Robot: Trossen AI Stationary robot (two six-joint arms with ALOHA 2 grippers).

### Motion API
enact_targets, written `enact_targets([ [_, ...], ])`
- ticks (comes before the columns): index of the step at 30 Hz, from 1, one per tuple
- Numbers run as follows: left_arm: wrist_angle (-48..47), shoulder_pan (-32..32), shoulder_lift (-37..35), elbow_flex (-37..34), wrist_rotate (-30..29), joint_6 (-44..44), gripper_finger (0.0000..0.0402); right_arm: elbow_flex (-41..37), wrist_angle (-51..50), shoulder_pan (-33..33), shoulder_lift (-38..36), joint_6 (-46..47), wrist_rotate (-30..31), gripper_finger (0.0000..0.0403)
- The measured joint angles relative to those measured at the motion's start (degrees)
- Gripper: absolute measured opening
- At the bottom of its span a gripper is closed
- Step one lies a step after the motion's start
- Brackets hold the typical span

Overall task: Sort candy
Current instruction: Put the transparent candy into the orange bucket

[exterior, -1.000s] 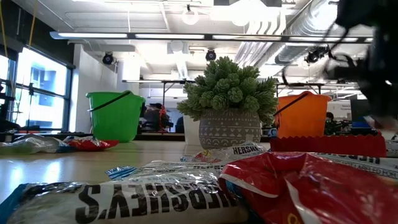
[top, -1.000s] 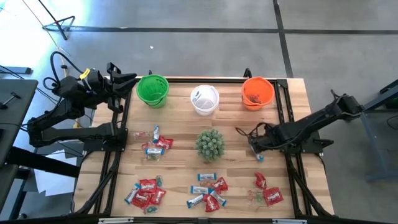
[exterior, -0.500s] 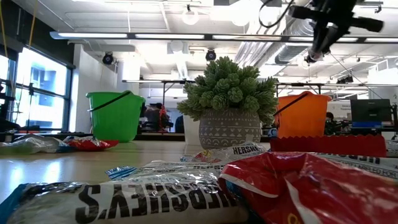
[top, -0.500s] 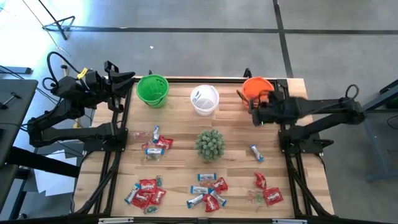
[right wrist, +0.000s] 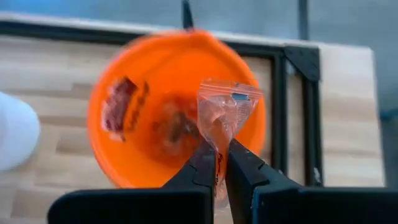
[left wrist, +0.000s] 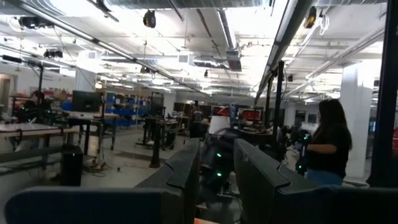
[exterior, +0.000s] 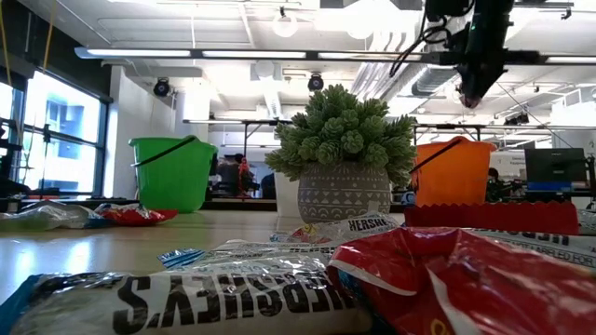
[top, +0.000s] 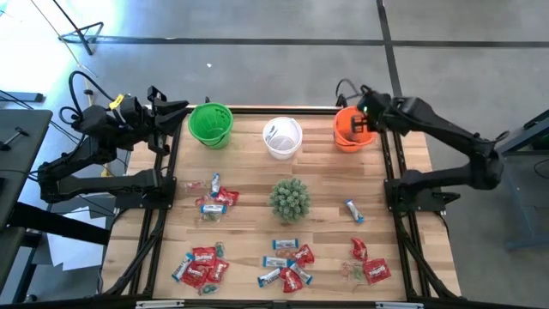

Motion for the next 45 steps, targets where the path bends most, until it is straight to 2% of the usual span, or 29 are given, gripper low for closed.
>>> enact_targets([
  [4, -0.8, 0.0, 0.0, 0.0, 0.0, -1.2, 0.0082, 0.0, 6.9, -5.7, 1.2, -8.4, -4.9, 0.0009],
  [9, -0.8, 0.0, 0.0, 0.0, 0.0, -1.7, 0.0082, 0.0, 9.5, -8.4, 3.7, -14.2, -7.0, 0.0013],
  [15, -1.2, 0.0, 0.0, 0.0, 0.0, -1.6, 0.0082, 0.0, 9.4, -8.7, 6.5, -18.5, -9.6, 0.0065],
  [20, -1.4, 0.0, 0.0, 0.0, 0.0, -1.6, 0.0082, 0.6, 6.1, -8.6, 6.5, -18.0, -14.8, 0.0109],
  [25, -1.3, 0.0, 0.0, 0.0, 0.0, -1.6, 0.0082, 4.4, -4.2, -7.4, 6.4, -14.5, -21.4, 0.0123],
  [30, -2.0, 0.0, 0.0, 0.0, 0.0, -1.6, 0.0082, 8.3, -14.7, -0.7, 6.3, -7.2, -27.1, 0.0123],
  [34, -2.6, 0.0, 0.0, 0.0, 0.0, -1.5, 0.0082, 8.7, -17.9, 8.6, 6.3, 1.5, -31.4, 0.0123],
  [45, -3.9, 0.0, 0.0, 0.0, 0.0, -0.1, 0.0082, 8.2, -17.8, 38.8, 6.3, 34.6, -31.7, 0.0123],
])
